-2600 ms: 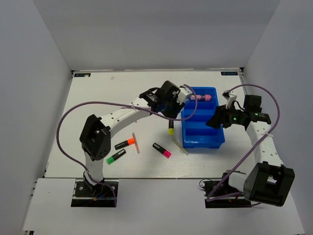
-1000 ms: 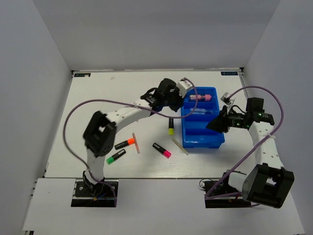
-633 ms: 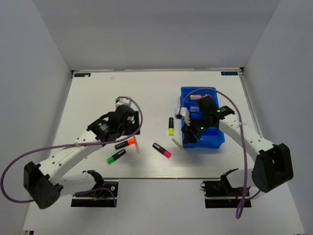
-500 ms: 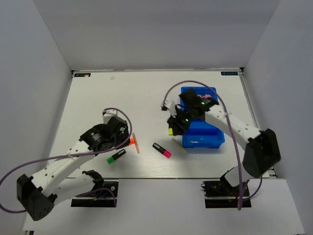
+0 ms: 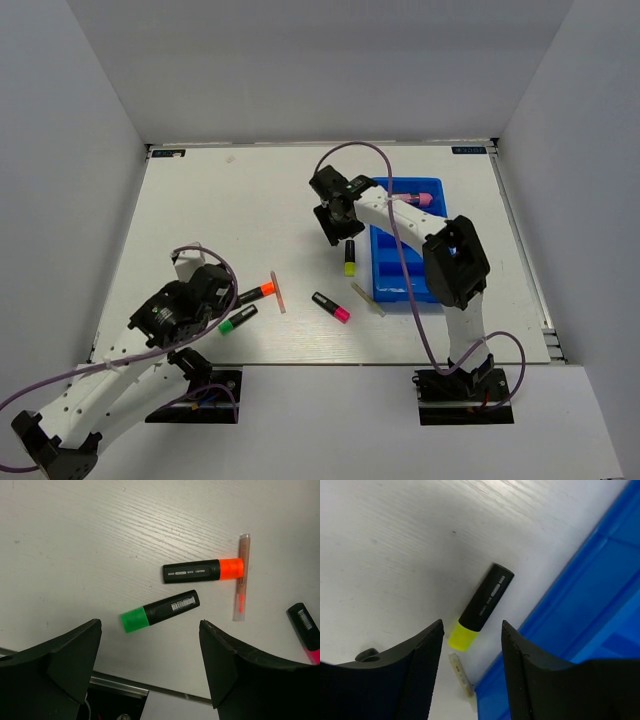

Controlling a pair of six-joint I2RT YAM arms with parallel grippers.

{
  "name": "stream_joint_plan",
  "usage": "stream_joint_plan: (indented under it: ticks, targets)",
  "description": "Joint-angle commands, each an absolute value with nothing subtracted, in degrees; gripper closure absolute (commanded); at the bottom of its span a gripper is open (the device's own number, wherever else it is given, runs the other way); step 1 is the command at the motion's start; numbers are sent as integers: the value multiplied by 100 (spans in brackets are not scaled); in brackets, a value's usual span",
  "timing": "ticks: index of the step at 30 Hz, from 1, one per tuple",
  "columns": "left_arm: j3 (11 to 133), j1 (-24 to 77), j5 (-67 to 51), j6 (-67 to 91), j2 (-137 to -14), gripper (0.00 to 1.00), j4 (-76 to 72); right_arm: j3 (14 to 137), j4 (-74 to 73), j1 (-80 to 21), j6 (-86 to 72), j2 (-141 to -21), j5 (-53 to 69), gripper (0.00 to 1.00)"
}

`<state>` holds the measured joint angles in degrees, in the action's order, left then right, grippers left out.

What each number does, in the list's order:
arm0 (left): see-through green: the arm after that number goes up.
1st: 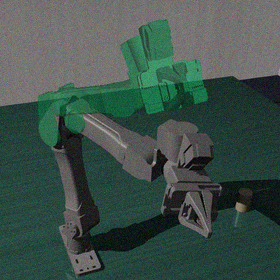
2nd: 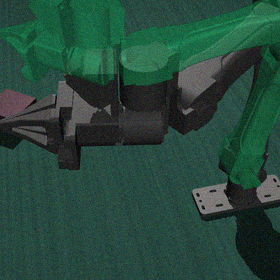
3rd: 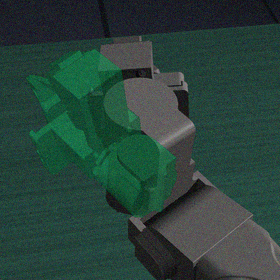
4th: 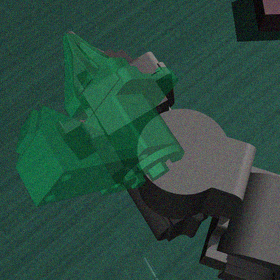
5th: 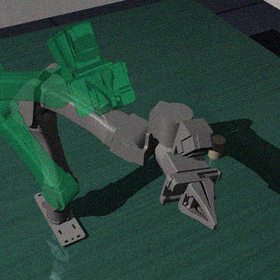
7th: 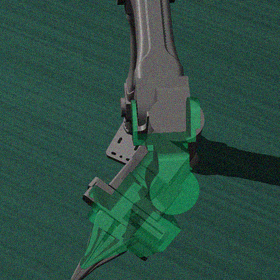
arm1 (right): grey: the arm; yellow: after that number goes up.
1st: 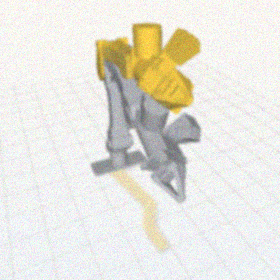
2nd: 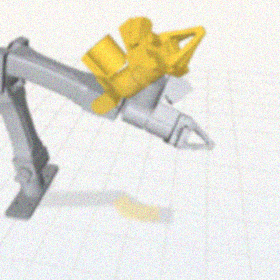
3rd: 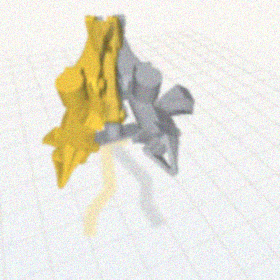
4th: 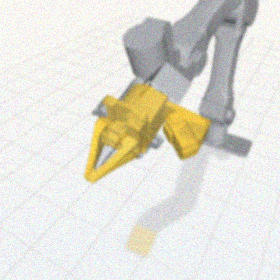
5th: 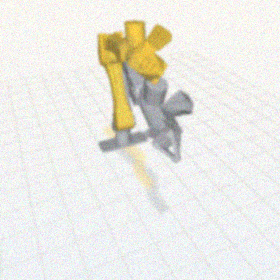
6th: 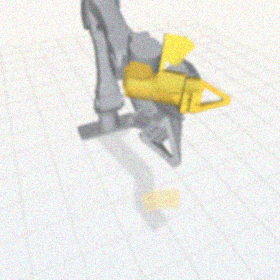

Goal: Sort the stationery into containers
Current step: Pick up the pen from the center of the board.

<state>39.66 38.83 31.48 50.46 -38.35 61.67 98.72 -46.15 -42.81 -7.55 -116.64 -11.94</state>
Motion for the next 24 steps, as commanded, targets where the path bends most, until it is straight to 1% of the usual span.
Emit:
stream_joint_plan:
  ticks: [1, 3, 6, 9, 12, 16, 20, 22, 24]
  targets:
    - [3911, 3867, 3375, 5115, -3604, 11, 6231, 10063, -5036, -4350, -1765, -11645, -1897, 47]
    - [3876, 3850, 3366, 5150, -3533, 11, 6319, 10081, -5115, -4351, -1872, -11777, -1960, 50]
    - [3806, 3850, 3366, 5177, -3437, 11, 6372, 9757, -5054, -4298, -2152, -11716, -1890, 52]
    - [3779, 3867, 3357, 5194, -3358, 11, 6372, 9545, -4966, -4246, -2275, -11716, -1549, 52]
    - [3744, 3850, 3305, 5221, -3340, 11, 6398, 9326, -4913, -4245, -2364, -11847, -1415, 50]
    - [3718, 3858, 3313, 5247, -3296, 11, 6495, 9343, -4940, -4157, -2452, -12049, -1319, 48]
    - [3656, 3858, 3322, 5238, -3191, 11, 6513, 9334, -4913, -4034, -2548, -12216, -802, 47]
    - [3656, 3858, 3314, 5247, -3208, 11, 6521, 9316, -4913, -3920, -2575, -12322, -564, 47]
    - [3665, 3858, 3305, 5265, -3208, 11, 6548, 9299, -4904, -3841, -2593, -12488, -449, 51]
